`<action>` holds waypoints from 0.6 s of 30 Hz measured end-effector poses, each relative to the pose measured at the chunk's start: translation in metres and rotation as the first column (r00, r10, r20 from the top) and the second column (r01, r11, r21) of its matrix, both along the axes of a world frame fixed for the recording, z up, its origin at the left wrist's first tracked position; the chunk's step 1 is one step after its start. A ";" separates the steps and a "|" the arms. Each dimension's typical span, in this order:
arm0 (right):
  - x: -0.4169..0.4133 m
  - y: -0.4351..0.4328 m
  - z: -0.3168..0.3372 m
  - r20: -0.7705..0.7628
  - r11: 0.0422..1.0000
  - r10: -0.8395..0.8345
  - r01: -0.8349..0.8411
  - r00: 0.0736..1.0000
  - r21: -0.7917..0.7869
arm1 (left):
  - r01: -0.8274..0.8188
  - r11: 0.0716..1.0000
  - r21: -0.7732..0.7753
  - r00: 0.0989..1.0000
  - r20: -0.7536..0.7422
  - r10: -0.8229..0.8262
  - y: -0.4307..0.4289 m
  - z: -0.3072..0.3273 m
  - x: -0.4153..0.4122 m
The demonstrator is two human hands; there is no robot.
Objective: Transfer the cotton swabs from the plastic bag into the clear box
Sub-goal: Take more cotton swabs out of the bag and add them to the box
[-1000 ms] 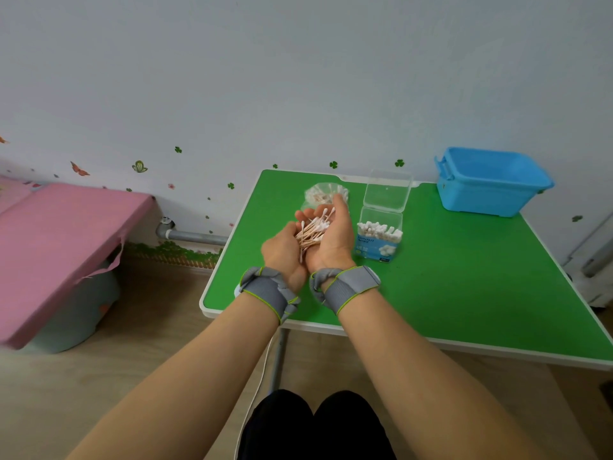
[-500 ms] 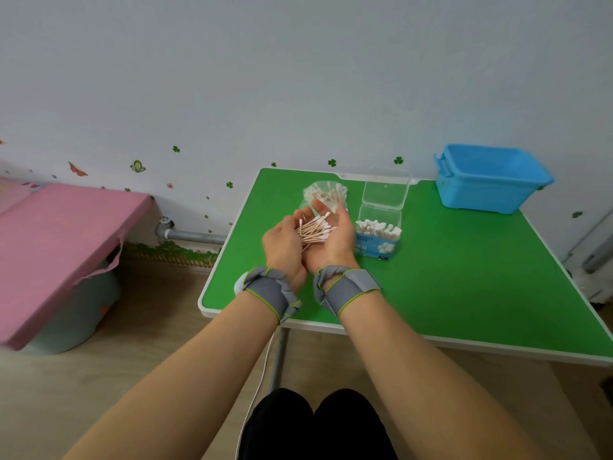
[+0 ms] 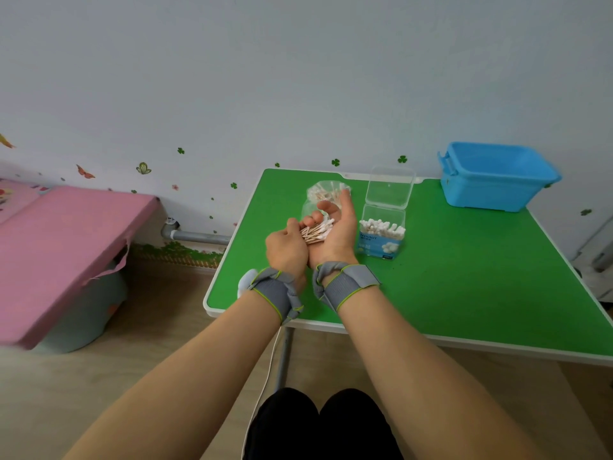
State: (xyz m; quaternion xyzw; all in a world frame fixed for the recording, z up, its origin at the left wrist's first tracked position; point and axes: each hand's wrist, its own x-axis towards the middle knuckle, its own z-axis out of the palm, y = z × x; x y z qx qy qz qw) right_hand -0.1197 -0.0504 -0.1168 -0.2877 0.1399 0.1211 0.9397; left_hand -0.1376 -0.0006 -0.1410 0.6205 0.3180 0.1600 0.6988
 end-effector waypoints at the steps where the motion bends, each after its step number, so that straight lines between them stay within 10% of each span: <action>1: -0.001 -0.001 0.001 -0.004 1.000 0.007 -0.007 1.000 0.005 | 0.005 1.000 0.027 1.000 -0.020 -0.005 0.001 0.001 0.000; 8: 0.003 0.004 -0.002 0.015 1.000 -0.002 0.002 1.000 -0.011 | 0.104 0.902 0.419 0.986 -0.165 -0.037 0.004 0.004 -0.001; 18: 0.009 0.000 -0.026 0.004 0.998 0.057 -0.057 0.998 0.034 | 0.029 0.819 0.573 0.998 -0.056 0.004 0.017 -0.004 0.002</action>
